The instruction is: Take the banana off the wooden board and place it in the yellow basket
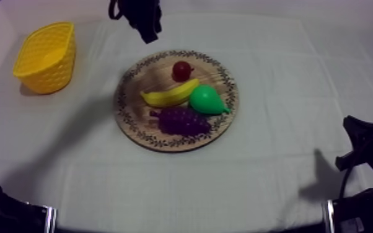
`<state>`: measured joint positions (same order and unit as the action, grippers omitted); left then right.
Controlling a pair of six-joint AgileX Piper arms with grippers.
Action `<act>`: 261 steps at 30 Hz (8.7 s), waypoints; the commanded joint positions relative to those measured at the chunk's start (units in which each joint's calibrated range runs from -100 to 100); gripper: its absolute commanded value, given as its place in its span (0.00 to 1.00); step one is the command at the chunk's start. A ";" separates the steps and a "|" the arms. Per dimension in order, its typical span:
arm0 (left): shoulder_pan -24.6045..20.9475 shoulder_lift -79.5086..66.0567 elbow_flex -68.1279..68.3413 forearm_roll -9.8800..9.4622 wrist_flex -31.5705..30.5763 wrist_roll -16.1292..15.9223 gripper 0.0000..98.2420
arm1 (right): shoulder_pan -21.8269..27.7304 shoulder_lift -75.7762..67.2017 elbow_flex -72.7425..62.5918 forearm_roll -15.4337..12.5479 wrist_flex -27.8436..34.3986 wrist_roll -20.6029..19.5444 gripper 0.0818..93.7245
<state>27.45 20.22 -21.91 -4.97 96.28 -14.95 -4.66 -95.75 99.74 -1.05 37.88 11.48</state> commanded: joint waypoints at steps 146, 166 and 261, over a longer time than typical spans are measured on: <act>-26.00 13.86 -2.41 3.18 -4.19 -0.20 0.15 | -0.01 -0.01 0.04 0.00 0.02 0.02 0.00; -34.47 16.75 4.40 6.44 -12.27 3.75 0.27 | -0.01 -0.01 0.04 0.00 0.02 0.02 0.00; -28.43 -119.96 120.16 3.32 -58.55 22.42 0.00 | 0.07 -0.01 0.04 0.00 0.02 0.02 0.00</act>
<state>-0.97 -99.68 98.09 -1.53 38.41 5.50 -4.59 -95.75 99.74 -1.05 37.94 11.51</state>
